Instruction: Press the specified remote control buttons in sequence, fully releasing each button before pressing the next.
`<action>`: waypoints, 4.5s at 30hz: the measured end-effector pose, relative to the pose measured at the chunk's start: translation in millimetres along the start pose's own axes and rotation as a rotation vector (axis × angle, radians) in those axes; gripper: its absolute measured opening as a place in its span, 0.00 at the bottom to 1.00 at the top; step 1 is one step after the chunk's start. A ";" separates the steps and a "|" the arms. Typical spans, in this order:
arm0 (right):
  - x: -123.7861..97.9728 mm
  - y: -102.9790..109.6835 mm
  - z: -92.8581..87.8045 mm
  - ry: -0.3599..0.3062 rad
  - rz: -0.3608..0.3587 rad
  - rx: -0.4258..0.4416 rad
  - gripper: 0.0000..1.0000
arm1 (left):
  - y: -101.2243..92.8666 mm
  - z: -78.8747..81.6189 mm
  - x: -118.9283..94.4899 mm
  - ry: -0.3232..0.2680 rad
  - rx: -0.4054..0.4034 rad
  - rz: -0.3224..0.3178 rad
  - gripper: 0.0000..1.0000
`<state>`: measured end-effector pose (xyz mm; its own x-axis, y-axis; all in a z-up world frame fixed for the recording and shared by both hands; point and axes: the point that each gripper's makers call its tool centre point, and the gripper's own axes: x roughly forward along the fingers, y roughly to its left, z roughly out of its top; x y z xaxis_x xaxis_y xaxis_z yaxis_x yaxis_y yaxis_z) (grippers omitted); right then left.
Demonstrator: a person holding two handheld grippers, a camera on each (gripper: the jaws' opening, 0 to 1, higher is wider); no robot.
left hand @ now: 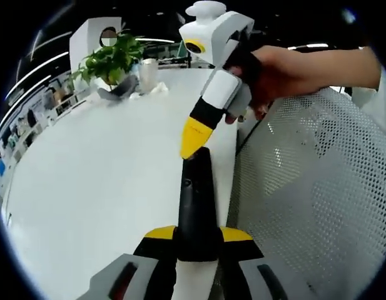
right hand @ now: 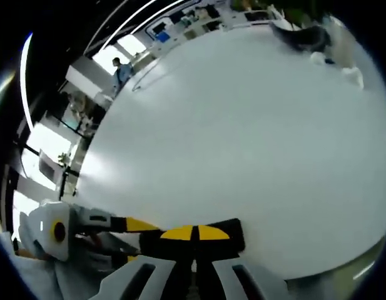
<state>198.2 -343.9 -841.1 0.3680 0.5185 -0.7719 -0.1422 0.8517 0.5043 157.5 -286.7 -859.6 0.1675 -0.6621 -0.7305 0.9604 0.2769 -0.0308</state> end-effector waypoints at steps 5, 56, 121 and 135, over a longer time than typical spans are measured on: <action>8.3 2.4 -11.7 0.059 -0.010 -0.072 0.00 | 0.0 0.1 0.2 -0.007 0.009 0.002 0.24; 4.8 4.6 -21.3 0.112 -0.051 -0.109 0.00 | 1.0 0.7 0.4 -0.031 0.031 0.006 0.25; -2.3 -1.9 -28.1 0.179 -0.134 -0.166 0.00 | 2.2 2.2 1.3 -0.044 0.036 -0.001 0.25; -0.5 -3.2 -29.6 0.183 -0.162 -0.239 0.00 | 1.5 1.8 0.6 -0.047 0.035 0.000 0.25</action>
<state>171.2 -344.6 -853.8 0.2353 0.3619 -0.9020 -0.3153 0.9063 0.2814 159.5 -287.9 -858.9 0.1768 -0.6944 -0.6975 0.9675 0.2527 -0.0063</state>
